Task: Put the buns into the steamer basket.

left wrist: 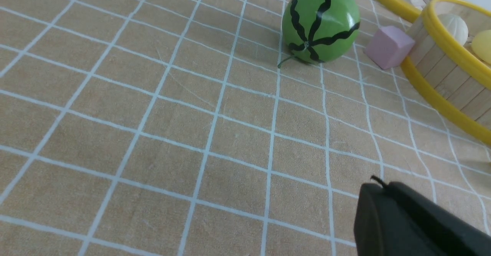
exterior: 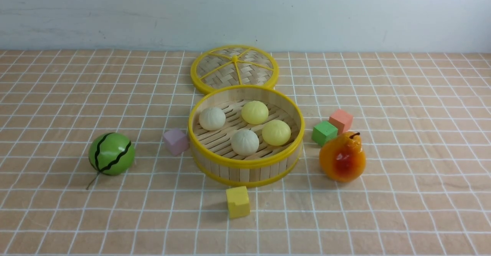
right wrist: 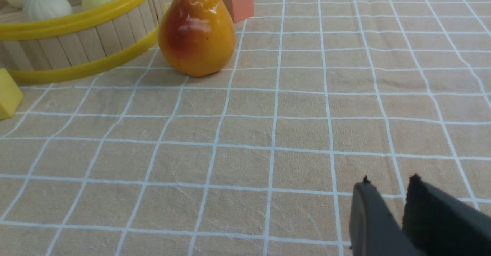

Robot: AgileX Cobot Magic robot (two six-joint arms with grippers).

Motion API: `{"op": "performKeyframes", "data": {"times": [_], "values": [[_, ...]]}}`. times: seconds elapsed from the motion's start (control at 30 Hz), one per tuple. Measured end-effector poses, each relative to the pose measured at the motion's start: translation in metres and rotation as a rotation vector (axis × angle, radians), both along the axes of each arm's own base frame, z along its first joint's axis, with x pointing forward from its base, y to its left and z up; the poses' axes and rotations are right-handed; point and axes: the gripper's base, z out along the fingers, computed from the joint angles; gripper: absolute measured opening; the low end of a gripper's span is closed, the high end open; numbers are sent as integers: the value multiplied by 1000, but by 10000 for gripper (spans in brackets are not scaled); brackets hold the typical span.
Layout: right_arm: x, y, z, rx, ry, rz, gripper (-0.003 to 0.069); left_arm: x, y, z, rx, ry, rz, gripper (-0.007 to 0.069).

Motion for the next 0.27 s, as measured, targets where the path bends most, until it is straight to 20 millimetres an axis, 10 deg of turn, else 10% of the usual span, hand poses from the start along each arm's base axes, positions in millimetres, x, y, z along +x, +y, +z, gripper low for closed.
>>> {"op": "performKeyframes", "data": {"times": [0.27], "values": [[0,0,0,-1,0,0,162,0,0,0,0,0,0,-13]]}}
